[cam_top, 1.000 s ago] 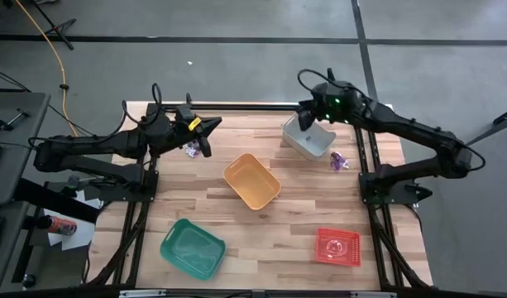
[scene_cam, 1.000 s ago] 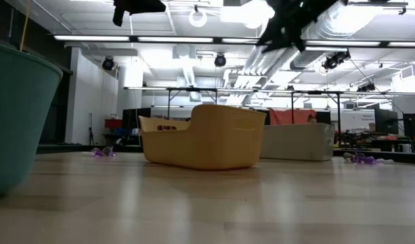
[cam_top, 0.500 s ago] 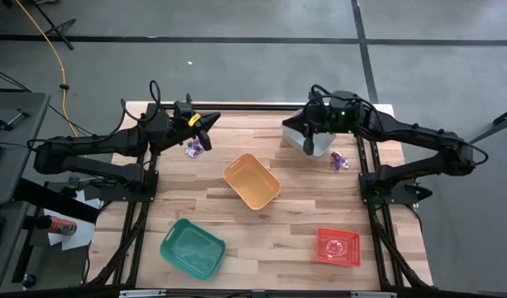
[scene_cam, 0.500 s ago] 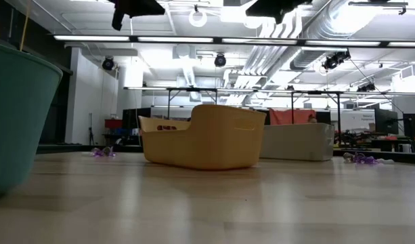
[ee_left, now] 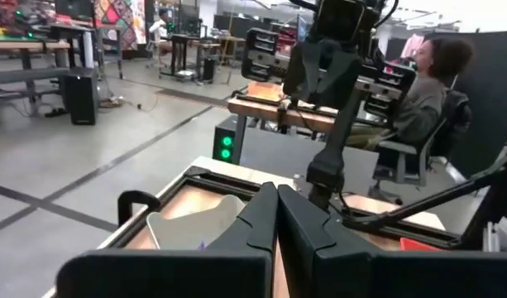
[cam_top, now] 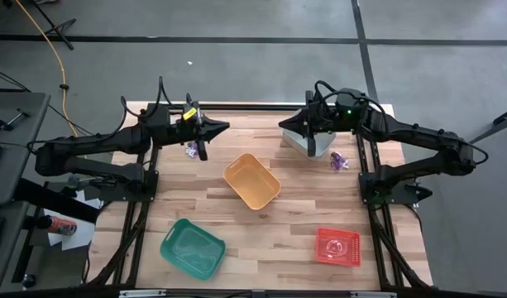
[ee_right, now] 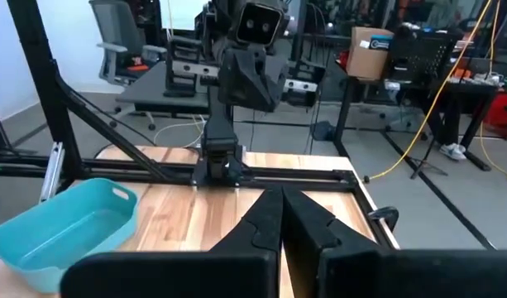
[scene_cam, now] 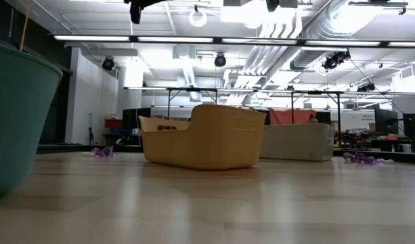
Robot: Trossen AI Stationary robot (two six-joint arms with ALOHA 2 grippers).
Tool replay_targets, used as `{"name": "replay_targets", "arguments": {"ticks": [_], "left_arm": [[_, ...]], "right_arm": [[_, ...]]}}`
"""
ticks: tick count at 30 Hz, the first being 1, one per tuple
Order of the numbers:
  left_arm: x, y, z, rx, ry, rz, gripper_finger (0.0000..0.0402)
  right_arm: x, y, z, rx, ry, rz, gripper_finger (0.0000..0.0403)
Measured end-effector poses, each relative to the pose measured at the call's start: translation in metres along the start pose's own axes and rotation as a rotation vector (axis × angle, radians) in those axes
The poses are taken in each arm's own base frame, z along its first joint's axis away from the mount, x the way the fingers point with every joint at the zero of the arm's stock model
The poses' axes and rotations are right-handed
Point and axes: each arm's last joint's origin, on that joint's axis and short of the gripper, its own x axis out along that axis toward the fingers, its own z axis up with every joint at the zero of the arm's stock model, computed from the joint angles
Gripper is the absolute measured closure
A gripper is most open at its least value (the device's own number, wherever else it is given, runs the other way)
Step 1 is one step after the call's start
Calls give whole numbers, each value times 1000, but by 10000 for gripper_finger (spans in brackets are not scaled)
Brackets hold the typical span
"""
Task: Sort Halloween decoration
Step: Put the purple witch hat toy into the white bin
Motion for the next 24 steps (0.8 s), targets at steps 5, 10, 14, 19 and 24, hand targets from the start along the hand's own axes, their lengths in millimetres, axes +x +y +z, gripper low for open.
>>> {"name": "replay_targets", "arguments": {"ticks": [5,10,14,19,24], "left_arm": [[-1,5,-3,-54,59,132,393],[-6,30,0,-80,295,373,347],[-8,61,-11,-197,527,538,299],[-3,91,-58,-413,920,652,255],[16,109,-102,-480,1186,734,240]], "right_arm": [[0,0,0,27,2,0,402],[0,-1,-1,28,9,-27,402],[2,-2,-5,43,47,-73,402],[6,-3,-13,85,104,-80,402],[11,-4,-19,121,144,-78,402]]}}
